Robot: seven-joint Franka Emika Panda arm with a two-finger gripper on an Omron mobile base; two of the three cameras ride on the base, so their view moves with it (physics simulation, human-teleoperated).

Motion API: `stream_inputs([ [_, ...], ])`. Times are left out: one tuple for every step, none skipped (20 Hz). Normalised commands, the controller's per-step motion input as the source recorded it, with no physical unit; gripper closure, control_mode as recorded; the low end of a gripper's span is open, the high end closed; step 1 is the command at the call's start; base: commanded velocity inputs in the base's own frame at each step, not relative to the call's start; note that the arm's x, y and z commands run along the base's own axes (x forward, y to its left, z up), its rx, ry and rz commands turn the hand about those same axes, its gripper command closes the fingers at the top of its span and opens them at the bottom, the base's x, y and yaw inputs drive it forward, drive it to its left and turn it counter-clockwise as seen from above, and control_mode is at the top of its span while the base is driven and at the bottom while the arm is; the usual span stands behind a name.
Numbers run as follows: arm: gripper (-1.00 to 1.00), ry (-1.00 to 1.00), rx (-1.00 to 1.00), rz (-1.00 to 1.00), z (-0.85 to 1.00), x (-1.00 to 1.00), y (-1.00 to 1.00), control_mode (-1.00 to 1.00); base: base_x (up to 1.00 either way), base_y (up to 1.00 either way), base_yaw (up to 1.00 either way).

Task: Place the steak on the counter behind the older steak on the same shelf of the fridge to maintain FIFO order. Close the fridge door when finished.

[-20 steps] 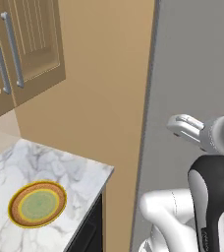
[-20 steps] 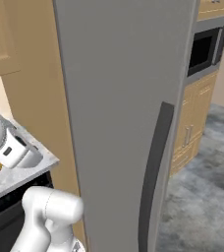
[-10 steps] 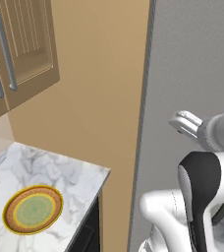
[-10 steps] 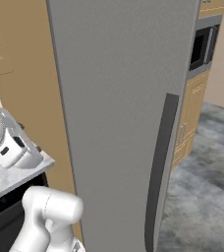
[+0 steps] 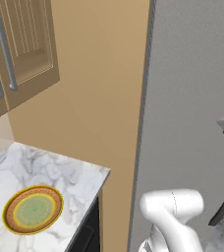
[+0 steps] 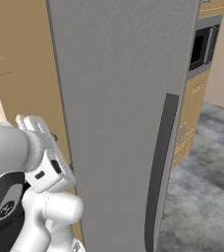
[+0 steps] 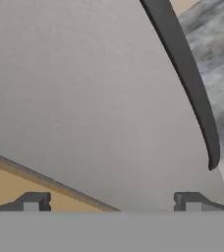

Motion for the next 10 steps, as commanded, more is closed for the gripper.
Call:
stream_inputs([
  [-1.0, 0.0, 0.08, -0.11, 0.0, 0.0, -0.52, -1.0, 0.0, 0.0, 0.0],
  [-1.0, 0.0, 0.07, -0.1, 0.0, 0.0, -0.36, -1.0, 0.0, 0.0, 0.0],
  [-1.0, -0.01, 0.03, -0.09, -0.02, 0.18, -0.04, -1.0, 0.0, 0.0, 0.0],
  [-1.0, 0.0, 0.0, -0.1, 0.0, 0.45, 0.0, -1.0, 0.0, 0.0, 0.0],
  [-1.0, 0.0, 0.0, -0.12, 0.0, 0.66, 0.16, -1.0, 0.0, 0.0, 0.0],
  [-1.0, 0.0, 0.0, -0.15, 0.0, 0.79, 0.41, -1.0, 0.0, 0.0, 0.0],
  [-1.0, 0.0, 0.0, -0.17, 0.0, 0.84, 0.54, -1.0, 0.0, 0.0, 0.0],
  [-1.0, 0.0, 0.0, -0.22, 0.0, 0.95, 0.78, -1.0, 0.0, 0.0, 0.0],
  [-1.0, 0.0, 0.0, -0.23, 0.0, 0.91, 0.84, -1.0, 0.0, 0.0, 0.0],
  [-1.0, 0.0, 0.0, -0.21, 0.0, 0.77, 0.59, -1.0, 0.0, 0.0, 0.0],
])
